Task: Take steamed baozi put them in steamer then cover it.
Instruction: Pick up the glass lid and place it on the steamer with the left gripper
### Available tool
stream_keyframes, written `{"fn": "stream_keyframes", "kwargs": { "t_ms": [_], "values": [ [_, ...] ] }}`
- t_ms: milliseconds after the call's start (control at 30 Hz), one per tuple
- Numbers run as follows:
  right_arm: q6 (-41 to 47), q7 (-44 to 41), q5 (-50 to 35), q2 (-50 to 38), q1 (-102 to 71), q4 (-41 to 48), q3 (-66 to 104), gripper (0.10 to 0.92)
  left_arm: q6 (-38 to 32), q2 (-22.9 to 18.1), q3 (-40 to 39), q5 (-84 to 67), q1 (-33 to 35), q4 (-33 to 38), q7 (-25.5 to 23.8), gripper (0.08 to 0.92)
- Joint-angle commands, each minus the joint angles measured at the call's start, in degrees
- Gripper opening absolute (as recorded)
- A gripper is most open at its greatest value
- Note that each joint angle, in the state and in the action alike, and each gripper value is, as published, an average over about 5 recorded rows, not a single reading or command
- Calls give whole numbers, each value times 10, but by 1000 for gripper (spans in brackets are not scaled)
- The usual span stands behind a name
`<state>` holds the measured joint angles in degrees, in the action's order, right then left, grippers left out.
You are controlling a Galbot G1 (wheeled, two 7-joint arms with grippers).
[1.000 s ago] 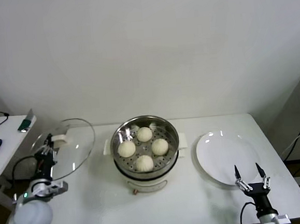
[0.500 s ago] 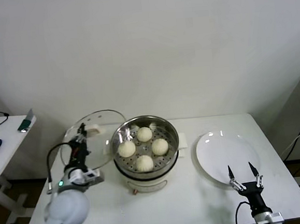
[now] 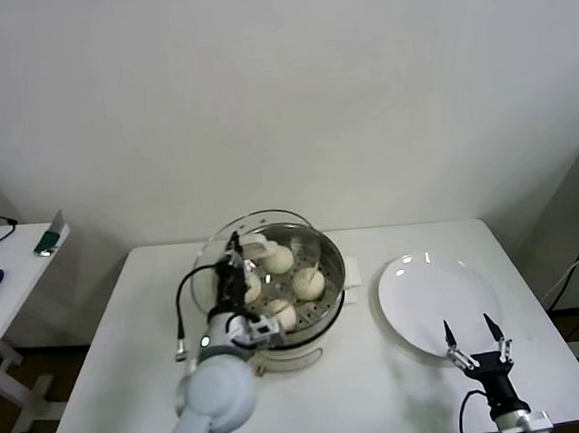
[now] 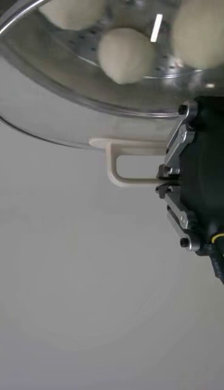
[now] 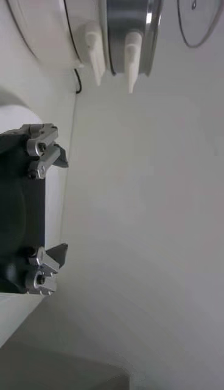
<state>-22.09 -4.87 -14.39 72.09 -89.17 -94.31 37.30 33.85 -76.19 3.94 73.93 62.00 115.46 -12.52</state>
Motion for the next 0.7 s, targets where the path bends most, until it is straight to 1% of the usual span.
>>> {"fn": "stream_keyframes", "kwargs": {
  "t_ms": [33, 267, 467, 700],
  "values": [
    [-3, -1, -9, -6, -1, 2, 5, 823, 14, -86, -65, 71, -28, -55, -10, 141],
    [-7, 0, -13, -4, -1, 6, 8, 823, 1, -88, -56, 96, -30, -84, 9, 141],
    [-7, 0, -13, -3, 0, 6, 9, 823, -3, -85, -52, 114, -21, -93, 4, 141],
    [-8, 0, -14, -5, 2, 6, 12, 823, -10, -92, -51, 147, -14, -99, -6, 141]
  ]
}}
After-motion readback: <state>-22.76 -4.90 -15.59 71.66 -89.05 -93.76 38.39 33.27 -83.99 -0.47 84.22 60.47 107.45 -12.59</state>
